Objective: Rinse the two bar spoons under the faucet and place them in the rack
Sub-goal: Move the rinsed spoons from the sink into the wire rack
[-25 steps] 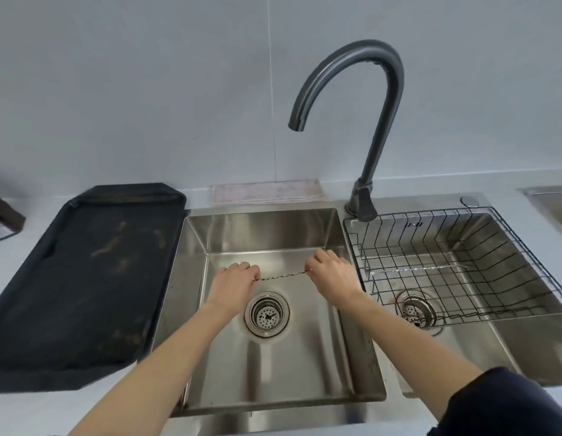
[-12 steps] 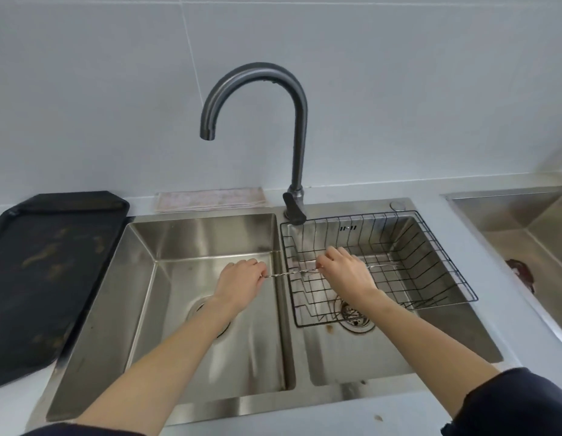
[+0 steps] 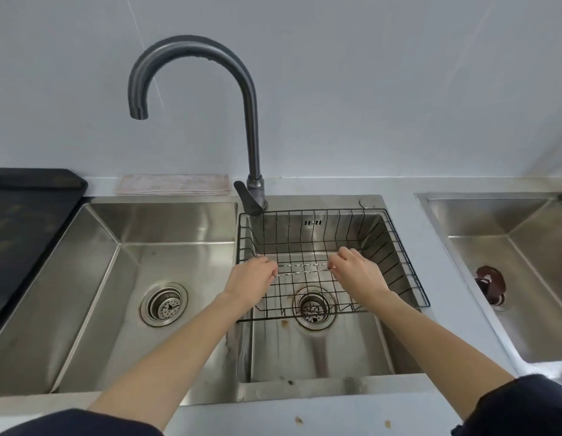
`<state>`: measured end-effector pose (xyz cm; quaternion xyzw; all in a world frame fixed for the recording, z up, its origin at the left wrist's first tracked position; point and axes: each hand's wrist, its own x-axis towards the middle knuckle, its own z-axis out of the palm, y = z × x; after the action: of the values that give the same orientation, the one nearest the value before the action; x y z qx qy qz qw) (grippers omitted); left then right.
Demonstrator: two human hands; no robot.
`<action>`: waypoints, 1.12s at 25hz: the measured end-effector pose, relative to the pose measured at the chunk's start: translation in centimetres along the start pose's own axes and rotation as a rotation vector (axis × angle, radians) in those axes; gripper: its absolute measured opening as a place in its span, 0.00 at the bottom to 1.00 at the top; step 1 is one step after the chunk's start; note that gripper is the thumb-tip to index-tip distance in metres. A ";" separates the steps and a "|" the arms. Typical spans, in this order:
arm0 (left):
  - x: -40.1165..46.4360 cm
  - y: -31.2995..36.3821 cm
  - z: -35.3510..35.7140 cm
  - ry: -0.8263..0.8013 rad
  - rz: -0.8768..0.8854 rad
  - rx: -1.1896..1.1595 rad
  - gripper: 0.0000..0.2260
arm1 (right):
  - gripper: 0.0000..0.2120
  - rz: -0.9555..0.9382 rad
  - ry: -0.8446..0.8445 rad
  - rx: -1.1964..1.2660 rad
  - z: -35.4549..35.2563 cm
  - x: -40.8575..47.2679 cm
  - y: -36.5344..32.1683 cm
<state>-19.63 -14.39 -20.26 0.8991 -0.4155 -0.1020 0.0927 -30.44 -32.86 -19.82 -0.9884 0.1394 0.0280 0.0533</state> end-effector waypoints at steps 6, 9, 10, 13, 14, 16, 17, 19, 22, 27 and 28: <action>1.5 2.2 1.9 -0.067 -0.030 -0.008 0.11 | 0.09 0.016 -0.060 0.072 1.4 0.1 3.2; 2.4 2.3 2.6 -0.116 -0.066 0.006 0.11 | 0.10 0.017 -0.094 0.072 2.0 0.7 3.8; 2.6 2.2 2.8 -0.130 -0.075 0.011 0.11 | 0.10 0.014 -0.104 0.075 2.2 0.9 3.9; 3.5 2.0 3.6 -0.194 -0.103 0.018 0.11 | 0.10 0.024 -0.147 0.096 2.9 1.8 4.2; 3.7 1.9 4.0 -0.215 -0.112 0.020 0.11 | 0.10 0.026 -0.166 0.105 3.3 2.0 4.3; 4.0 1.7 4.7 -0.252 -0.131 0.022 0.10 | 0.10 0.029 -0.217 0.118 3.8 2.5 4.4; 4.2 1.6 5.0 -0.263 -0.138 0.023 0.10 | 0.10 0.029 -0.238 0.121 4.0 2.6 4.4; 4.6 1.4 5.5 -0.277 -0.148 0.025 0.10 | 0.10 0.044 -0.273 0.137 4.6 3.0 4.5; 4.9 1.3 6.1 -0.293 -0.154 0.010 0.10 | 0.10 0.063 -0.287 0.177 5.3 3.1 4.7; 4.8 1.3 6.7 -0.289 -0.166 -0.030 0.10 | 0.09 0.086 -0.315 0.194 5.9 3.4 4.9; 4.8 1.2 6.8 -0.278 -0.167 -0.043 0.10 | 0.09 0.089 -0.311 0.196 5.9 3.4 5.0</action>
<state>-19.24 -19.46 -27.01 0.9055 -0.3458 -0.2416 0.0450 -28.83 -37.87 -26.41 -0.9551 0.1751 0.1693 0.1690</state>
